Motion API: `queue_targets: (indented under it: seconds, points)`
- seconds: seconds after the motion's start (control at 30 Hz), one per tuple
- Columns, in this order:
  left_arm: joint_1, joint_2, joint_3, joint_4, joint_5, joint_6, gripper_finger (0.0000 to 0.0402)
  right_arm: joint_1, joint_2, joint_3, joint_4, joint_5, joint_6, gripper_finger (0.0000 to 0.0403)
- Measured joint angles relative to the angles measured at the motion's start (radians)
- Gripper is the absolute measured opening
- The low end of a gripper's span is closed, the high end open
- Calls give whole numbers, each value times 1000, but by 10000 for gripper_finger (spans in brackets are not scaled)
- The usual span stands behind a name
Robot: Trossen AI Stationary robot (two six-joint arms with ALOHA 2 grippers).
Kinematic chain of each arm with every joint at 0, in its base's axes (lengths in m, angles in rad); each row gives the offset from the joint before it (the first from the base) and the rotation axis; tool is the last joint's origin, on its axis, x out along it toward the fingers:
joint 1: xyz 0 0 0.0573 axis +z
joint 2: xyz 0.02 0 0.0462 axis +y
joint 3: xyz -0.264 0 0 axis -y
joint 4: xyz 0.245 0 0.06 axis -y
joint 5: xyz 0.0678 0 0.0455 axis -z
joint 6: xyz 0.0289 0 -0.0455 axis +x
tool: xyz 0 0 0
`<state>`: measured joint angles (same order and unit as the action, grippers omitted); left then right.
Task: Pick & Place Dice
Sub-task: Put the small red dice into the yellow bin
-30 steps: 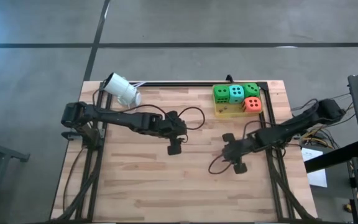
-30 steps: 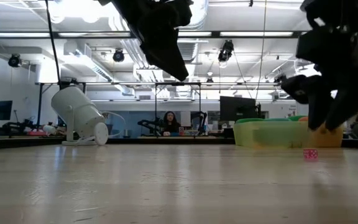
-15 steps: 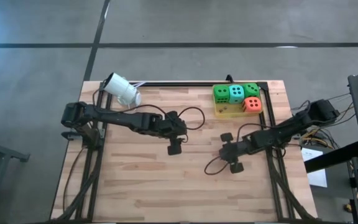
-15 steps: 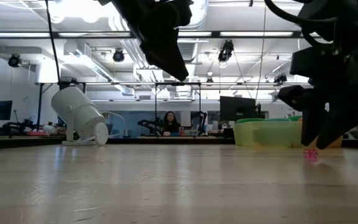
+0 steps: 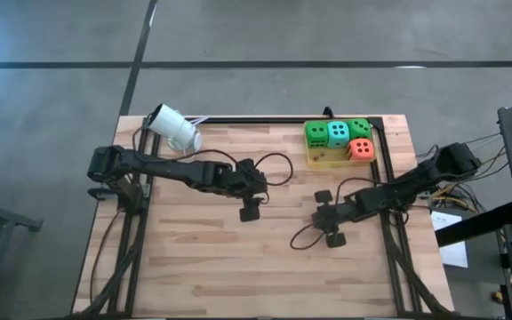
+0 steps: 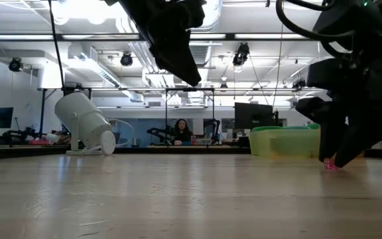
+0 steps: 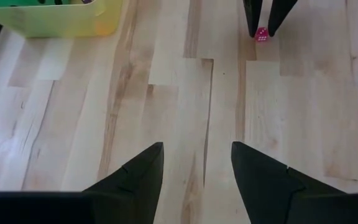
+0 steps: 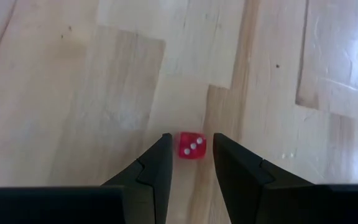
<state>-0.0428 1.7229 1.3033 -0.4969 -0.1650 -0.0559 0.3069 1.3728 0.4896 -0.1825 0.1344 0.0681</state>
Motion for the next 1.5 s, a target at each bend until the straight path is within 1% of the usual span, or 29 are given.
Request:
queue_targets:
  seconds: [0.27, 0.43, 0.77, 1.5]
  points:
    - [-5, 0, 0, -1, 0, -3, 191, 1, 39, 2, 17, -1, 0, 109]
    - [-5, 0, 0, -1, 0, -3, 192, 1, 34, 2, 17, -4, 3, 105]
    - [-5, 0, 0, -1, 0, -4, 191, 1, 29, 1, 18, -7, 30, 42]
    - [-9, 0, 0, -1, 0, -3, 193, 0, 24, 45, 6, -5, -1, 47]
